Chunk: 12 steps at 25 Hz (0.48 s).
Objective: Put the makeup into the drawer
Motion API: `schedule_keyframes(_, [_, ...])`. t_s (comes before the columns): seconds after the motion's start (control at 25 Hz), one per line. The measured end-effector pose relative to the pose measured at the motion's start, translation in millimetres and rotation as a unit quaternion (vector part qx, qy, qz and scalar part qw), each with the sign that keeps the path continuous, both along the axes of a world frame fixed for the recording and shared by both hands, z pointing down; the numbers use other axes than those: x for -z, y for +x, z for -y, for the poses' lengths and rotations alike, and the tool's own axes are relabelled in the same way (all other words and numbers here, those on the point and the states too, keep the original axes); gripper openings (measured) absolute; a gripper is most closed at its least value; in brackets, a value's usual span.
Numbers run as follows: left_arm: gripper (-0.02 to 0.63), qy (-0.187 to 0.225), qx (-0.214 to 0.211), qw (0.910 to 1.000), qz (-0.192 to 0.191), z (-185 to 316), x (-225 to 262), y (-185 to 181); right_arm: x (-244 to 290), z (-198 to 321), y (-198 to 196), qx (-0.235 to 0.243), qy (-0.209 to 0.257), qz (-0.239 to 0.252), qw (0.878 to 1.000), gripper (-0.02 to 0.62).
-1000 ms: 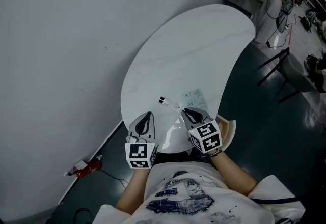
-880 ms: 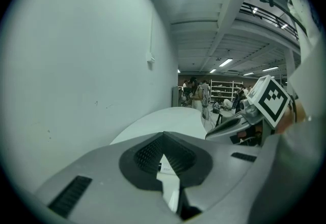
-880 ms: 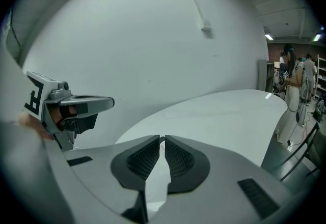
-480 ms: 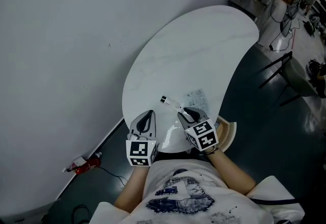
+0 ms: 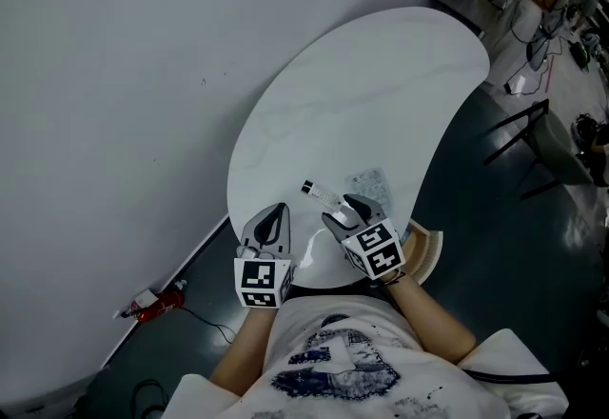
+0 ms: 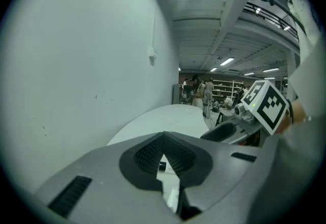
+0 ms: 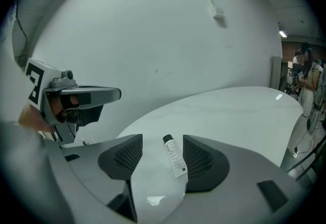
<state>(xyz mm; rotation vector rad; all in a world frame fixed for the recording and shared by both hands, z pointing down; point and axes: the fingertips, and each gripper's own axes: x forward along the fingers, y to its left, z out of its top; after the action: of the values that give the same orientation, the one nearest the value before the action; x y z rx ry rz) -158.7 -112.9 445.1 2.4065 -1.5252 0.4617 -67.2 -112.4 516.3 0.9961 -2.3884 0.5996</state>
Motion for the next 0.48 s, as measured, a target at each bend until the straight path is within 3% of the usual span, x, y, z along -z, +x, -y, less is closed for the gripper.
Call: schedule_keyframes(0.48, [0.047, -0.032, 0.003, 0.9995, -0.006, 26, -27, -13, -33, 30, -18, 0.034, -0.022, -0.039, 0.998, 0.252])
